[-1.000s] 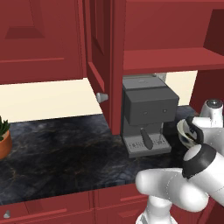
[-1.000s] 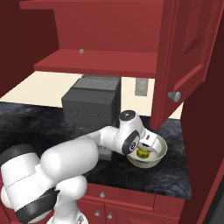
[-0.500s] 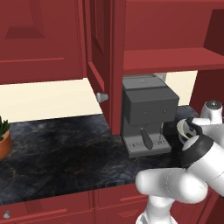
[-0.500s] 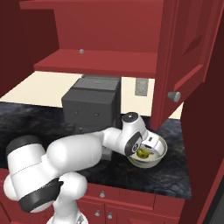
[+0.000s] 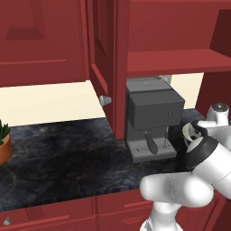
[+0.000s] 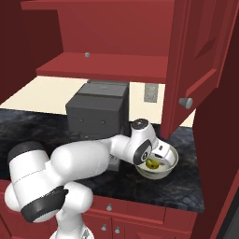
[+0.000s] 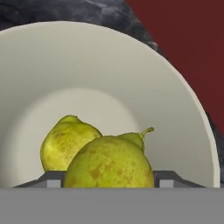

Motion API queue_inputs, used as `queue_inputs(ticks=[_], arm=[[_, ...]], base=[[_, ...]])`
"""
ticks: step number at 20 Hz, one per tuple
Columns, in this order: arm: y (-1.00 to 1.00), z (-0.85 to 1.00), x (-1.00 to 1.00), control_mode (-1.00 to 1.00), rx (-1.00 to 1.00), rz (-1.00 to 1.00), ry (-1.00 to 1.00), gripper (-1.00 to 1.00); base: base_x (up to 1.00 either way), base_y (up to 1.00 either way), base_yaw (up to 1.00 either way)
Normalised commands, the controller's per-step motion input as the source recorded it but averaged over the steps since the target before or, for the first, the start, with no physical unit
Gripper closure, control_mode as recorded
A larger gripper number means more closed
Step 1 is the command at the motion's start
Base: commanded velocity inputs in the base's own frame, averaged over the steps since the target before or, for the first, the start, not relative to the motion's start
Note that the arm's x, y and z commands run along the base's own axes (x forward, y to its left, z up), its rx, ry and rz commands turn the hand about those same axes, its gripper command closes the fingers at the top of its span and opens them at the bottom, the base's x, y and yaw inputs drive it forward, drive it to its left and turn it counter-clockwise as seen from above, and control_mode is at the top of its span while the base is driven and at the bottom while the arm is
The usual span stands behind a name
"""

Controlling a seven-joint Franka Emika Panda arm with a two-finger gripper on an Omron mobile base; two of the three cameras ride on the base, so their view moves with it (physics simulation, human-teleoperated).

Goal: Open the cabinet. Pick the pear and pear from the cabinet and place them into the bowl. Then close the cabinet.

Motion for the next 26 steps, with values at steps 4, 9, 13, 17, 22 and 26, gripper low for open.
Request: queue_inputs(ticks=[4,9,13,17,22,26], arm=[[-0.05,0.11,0.0,-1.0,0.07,0.0,0.0,-1.0],[0.0,0.4,0.0,-1.0,0.1,0.01,0.0,-1.0],[0.02,0.62,-0.02,-1.0,0.07,0.0,0.0,-1.0],[0.19,0.54,-0.17,-1.0,0.02,0.0,0.0,-1.0],[0.4,0.46,-0.22,-1.0,0.0,0.0,0.0,-1.0],[0.33,0.45,-0.37,-1.0,0.0,0.0,0.0,-1.0]], base=[[0.0,0.0,0.0],[0.0,0.0,0.0],[0.0,0.0,0.0],[0.0,0.0,0.0],[0.0,0.0,0.0],[0.0,0.0,0.0]])
